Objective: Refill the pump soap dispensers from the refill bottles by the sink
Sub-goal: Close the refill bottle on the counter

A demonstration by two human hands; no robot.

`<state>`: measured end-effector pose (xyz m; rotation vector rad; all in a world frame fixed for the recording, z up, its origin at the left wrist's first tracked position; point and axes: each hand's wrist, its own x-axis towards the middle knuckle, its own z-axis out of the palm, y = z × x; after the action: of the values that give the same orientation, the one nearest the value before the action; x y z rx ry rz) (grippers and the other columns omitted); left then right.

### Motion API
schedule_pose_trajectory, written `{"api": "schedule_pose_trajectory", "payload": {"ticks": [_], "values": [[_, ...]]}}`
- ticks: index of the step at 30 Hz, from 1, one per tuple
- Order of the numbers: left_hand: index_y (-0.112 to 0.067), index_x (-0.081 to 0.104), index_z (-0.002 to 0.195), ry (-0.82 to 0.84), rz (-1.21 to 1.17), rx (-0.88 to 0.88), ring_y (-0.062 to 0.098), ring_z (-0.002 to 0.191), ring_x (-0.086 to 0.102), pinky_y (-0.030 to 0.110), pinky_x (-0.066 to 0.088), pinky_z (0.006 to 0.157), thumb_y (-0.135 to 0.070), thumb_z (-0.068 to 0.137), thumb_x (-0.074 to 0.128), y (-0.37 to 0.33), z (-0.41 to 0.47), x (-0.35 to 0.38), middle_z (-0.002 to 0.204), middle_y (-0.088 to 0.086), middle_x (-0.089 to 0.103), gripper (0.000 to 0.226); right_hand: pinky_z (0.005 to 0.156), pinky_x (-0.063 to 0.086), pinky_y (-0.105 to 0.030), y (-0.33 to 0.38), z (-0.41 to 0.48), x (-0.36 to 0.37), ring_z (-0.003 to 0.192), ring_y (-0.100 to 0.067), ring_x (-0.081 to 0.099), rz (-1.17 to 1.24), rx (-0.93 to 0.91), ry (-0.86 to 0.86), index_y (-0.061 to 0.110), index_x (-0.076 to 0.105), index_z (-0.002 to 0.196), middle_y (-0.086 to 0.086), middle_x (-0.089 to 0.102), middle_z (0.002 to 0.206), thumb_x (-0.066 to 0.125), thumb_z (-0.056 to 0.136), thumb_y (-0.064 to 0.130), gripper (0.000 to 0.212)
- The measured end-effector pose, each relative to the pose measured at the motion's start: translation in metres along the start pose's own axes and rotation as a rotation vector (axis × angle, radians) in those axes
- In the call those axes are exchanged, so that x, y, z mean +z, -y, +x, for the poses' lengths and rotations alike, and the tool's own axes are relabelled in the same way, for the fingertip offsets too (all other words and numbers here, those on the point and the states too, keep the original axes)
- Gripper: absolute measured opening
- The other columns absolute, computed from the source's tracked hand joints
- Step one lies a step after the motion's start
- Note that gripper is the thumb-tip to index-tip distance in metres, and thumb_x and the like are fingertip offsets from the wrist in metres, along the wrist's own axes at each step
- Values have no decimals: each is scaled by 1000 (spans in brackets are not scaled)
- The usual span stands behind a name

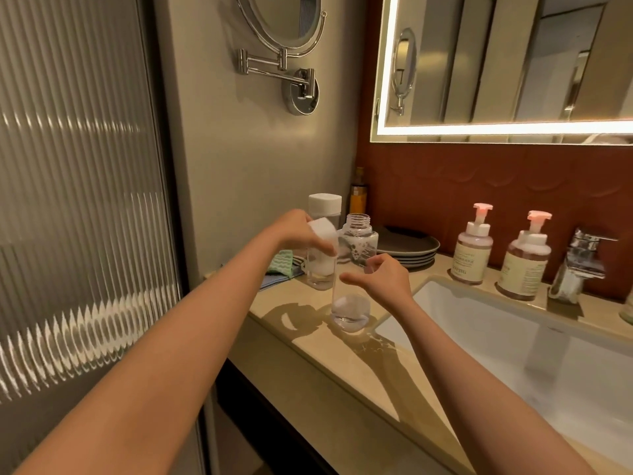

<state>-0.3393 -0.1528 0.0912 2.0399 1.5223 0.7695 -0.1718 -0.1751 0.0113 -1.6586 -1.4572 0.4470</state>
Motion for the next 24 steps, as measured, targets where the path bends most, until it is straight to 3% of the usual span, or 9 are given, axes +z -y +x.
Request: {"api": "schedule_pose_trajectory", "payload": {"ticks": [2,4,7,11,16,18,22,24], "values": [[-8,56,103,-8,-66,32,21,90,57,27,49,62,-27,67,82,-11,3,-2,107,10,60,49,81,45,-30,1,-1,2,108,-20,54,-14,-9,11,9,49,125,-5,58,120,77,72,43,70],[-5,54,114,-27,-100,57,24,98,58,34,54,74,-32,69,80,-22,5,0,113,9,57,58,79,44,-31,2,-2,4,106,-21,54,-25,-16,7,9,48,123,-6,57,119,76,73,42,66],[-4,44,131,-79,-113,89,22,102,54,31,52,73,-39,72,77,-34,9,5,121,6,49,77,80,45,-32,3,-1,6,107,-22,55,-40,-10,2,10,47,123,-6,57,120,76,73,41,65],[0,55,121,-113,-33,160,20,95,51,37,49,87,-41,76,72,-48,12,9,108,8,54,63,86,47,-34,3,0,7,112,-22,54,-28,3,12,10,46,125,-6,56,125,77,72,40,68],[-6,60,119,-74,166,198,20,101,54,31,47,83,-42,76,72,-61,19,15,117,8,60,57,92,46,-35,3,0,8,120,-23,51,21,19,30,10,43,129,-7,53,133,78,74,36,71],[-5,60,120,-23,173,202,19,99,51,31,47,84,-37,79,70,-63,21,14,112,7,57,54,93,46,-36,3,1,7,121,-24,50,23,27,44,10,42,131,-8,52,134,77,75,36,71],[-22,43,137,240,182,158,21,117,42,29,42,87,-13,82,65,-66,21,3,137,5,41,60,91,45,-35,5,-1,6,119,-24,51,17,31,53,11,42,131,-8,52,133,76,76,35,69],[-27,38,138,295,206,153,23,123,39,29,40,90,-11,83,61,-70,19,1,139,4,36,62,90,45,-35,6,-1,5,117,-25,52,14,33,49,11,42,130,-8,53,131,76,77,35,68]]}}
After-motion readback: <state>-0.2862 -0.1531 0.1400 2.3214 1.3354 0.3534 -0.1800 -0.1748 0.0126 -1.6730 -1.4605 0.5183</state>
